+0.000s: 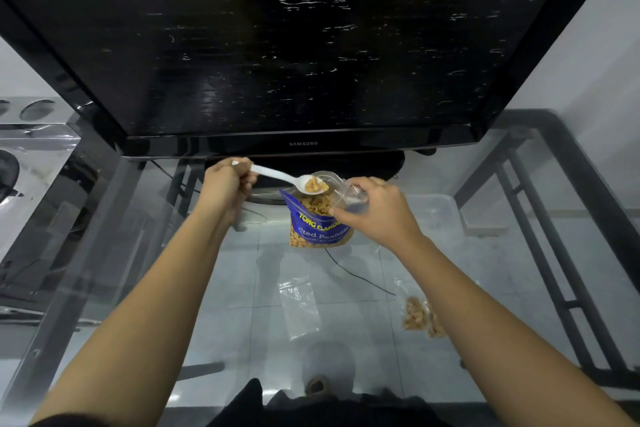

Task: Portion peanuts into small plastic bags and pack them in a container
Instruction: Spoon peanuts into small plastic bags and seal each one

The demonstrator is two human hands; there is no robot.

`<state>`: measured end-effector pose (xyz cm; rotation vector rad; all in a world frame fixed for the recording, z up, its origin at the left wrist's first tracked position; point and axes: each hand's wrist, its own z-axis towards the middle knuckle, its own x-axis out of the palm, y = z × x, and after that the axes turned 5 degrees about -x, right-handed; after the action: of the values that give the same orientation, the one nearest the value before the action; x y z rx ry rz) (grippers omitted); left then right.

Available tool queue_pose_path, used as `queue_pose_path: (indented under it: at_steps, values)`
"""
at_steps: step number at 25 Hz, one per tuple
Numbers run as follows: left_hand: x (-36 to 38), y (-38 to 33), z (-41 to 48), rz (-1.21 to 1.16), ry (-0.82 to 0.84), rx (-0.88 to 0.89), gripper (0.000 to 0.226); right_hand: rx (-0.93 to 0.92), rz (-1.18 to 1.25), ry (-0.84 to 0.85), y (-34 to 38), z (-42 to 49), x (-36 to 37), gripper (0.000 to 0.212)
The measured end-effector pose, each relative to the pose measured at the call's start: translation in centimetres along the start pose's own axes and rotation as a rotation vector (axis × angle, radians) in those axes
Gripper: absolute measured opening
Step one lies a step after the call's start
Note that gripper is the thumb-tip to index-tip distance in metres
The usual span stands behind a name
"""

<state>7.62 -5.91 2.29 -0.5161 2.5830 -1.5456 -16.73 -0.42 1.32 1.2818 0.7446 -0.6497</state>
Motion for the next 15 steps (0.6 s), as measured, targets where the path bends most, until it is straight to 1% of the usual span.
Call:
queue_pose_path:
  at_steps: [2, 4, 6, 8, 9, 10, 11, 12, 13, 14, 15]
  values:
    - [0.7, -1.9, -0.9, 0.024, 0.012, 0.068, 0.018, 0.000, 0.052, -0.032, 1.0, 0.3, 0.5, 0.055]
    - [1.6, -3.5, -2.4, 0.164, 0.030, 0.198, 0.021, 0.021, 0.158, -0.099, 1.8, 0.6, 0.9, 0.051]
    - [2.5, -4.9, -4.7, 0.423, 0.040, 0.443, 0.020, 0.034, 0.241, -0.163, 2.5, 0.8, 1.4, 0.050]
    - [3.1, -5.7, -7.2, 0.689, 0.056, 0.769, 0.014, 0.027, 0.296, -0.214, 3.1, 0.9, 1.7, 0.051]
    - [3.2, -6.0, -8.4, 0.785, 0.075, 0.933, 0.012, 0.018, 0.316, -0.240, 3.4, 1.0, 1.8, 0.052]
    - [3.2, -6.2, -9.2, 0.833, 0.085, 1.073, 0.012, 0.011, 0.330, -0.262, 3.6, 1.0, 1.8, 0.052]
    - [3.1, -6.4, -9.6, 0.826, 0.057, 1.154, 0.012, 0.012, 0.344, -0.274, 3.7, 1.1, 1.7, 0.052]
    - [2.9, -6.7, -9.4, 0.754, -0.002, 1.157, 0.013, 0.029, 0.366, -0.271, 3.7, 1.1, 1.6, 0.051]
    - [2.6, -6.9, -8.6, 0.636, -0.073, 1.075, 0.013, 0.063, 0.401, -0.258, 3.5, 1.1, 1.4, 0.050]
    - [2.3, -6.8, -7.3, 0.510, -0.118, 0.950, 0.014, 0.109, 0.453, -0.245, 3.2, 1.0, 1.3, 0.046]
    - [2.1, -6.3, -6.2, 0.440, -0.134, 0.809, 0.017, 0.156, 0.514, -0.238, 2.9, 0.9, 1.0, 0.040]
